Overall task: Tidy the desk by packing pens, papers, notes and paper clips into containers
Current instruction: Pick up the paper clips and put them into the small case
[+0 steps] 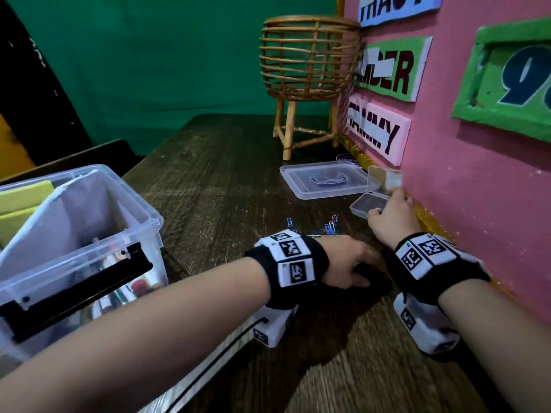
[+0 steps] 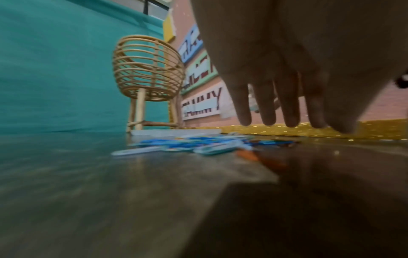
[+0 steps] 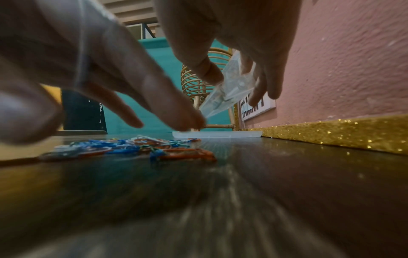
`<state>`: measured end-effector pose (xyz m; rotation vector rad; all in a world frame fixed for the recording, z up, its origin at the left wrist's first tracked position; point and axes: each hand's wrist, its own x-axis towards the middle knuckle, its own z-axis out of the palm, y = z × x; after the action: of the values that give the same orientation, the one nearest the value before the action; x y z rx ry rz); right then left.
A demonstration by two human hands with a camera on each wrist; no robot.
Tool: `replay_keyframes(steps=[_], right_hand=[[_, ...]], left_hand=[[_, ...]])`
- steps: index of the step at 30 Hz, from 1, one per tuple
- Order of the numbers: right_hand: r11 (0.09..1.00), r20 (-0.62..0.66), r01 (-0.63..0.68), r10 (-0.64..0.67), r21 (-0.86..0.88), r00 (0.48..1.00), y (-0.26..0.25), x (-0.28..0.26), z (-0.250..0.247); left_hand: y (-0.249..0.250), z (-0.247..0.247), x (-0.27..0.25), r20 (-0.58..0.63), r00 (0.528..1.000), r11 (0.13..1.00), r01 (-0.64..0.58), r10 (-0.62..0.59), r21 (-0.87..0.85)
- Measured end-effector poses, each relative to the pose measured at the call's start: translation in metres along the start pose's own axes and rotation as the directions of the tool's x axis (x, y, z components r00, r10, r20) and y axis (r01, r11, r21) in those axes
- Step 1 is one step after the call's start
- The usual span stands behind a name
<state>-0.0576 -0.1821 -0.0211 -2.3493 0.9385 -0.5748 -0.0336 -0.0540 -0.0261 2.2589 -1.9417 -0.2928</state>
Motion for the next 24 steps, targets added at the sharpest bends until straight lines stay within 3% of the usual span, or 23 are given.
replay_keyframes(steps=[2,5,9,12,21,24], right_hand=[[1.0,-0.002,-0.016,0.016,-0.004,1.0,0.0,-0.001,-0.001],[0.999,-0.001,-0.042,0.042,-0.013,0.999,0.0,-0.002,-0.002],[0.997,0.036,-0.07,0.071,-0.019,0.997,0.001,0.002,-0.001],[0.995,0.075,-0.092,0.094,-0.027,0.993,0.001,0.005,0.0],[0.994,0.071,-0.112,0.113,-0.019,0.991,0.002,0.006,0.0],[0.993,0.081,-0.119,0.12,-0.018,0.989,0.002,0.006,0.0]], left_hand=[[0.002,0.002,0.008,0.109,0.994,0.998,-0.027,0.02,0.061],[-0.009,-0.001,0.006,0.15,0.986,0.988,0.048,-0.07,0.149],[-0.033,-0.019,-0.008,-0.035,0.983,0.969,0.182,-0.178,0.166],[-0.047,-0.025,-0.004,-0.197,0.951,0.961,0.26,-0.238,0.092],[-0.069,-0.026,0.041,0.116,0.873,0.88,0.475,-0.474,0.019],[-0.061,-0.028,0.031,0.067,0.884,0.884,0.456,-0.464,0.104]])
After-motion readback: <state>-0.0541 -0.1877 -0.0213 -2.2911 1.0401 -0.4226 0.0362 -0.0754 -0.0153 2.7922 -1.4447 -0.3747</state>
